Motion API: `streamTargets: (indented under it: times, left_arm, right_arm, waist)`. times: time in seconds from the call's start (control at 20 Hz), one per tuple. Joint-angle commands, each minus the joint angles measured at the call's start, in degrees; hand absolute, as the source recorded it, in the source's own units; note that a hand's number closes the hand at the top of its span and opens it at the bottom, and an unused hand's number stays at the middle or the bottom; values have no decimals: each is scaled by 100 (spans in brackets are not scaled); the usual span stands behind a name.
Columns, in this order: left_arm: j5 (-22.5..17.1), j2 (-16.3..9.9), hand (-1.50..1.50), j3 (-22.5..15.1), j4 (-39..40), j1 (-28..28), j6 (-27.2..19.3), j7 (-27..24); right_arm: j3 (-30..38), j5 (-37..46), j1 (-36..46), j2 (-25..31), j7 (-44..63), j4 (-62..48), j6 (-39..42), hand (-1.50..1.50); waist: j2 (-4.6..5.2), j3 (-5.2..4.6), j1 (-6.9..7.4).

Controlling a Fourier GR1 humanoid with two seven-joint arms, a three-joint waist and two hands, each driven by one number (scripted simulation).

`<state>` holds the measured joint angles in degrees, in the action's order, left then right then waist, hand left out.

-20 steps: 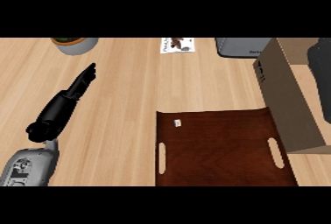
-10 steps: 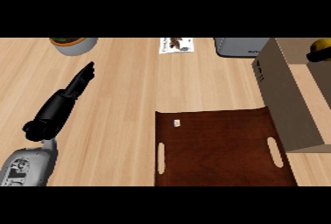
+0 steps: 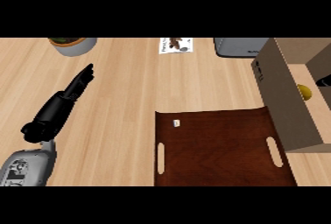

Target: Pick the lemon from the tray and place it in the cardboard box

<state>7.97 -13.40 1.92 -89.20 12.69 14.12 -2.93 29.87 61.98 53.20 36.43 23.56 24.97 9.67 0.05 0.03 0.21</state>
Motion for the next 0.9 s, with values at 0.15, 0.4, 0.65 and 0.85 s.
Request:
streamTargets:
  times: [0.15, 0.4, 0.65, 0.85]
  left_arm:
    - [133, 83, 0, -30, 5, -79, -128, -82]
    - [17, -12, 0, 37, -50, -390, 18, -231]
    - [-7, -85, 0, 72, -260, -98, 56, 140]
    - [62, 13, 0, 68, -275, -101, -61, 109]
  right_arm:
    - [516, -779, -63, -123, -1208, 795, -927, -150]
    - [2034, -2222, 169, -289, -1548, 1310, -2080, -150]
    - [2834, -3116, -435, -391, -2118, 1529, -2369, -150]
    - [3224, -3658, -1091, -178, -2844, 1531, -2310, -150]
  waist:
    - [-14, 5, -60]
    - [-49, 21, -79]
    - [-25, 11, -81]
    - [-2, 8, -36]
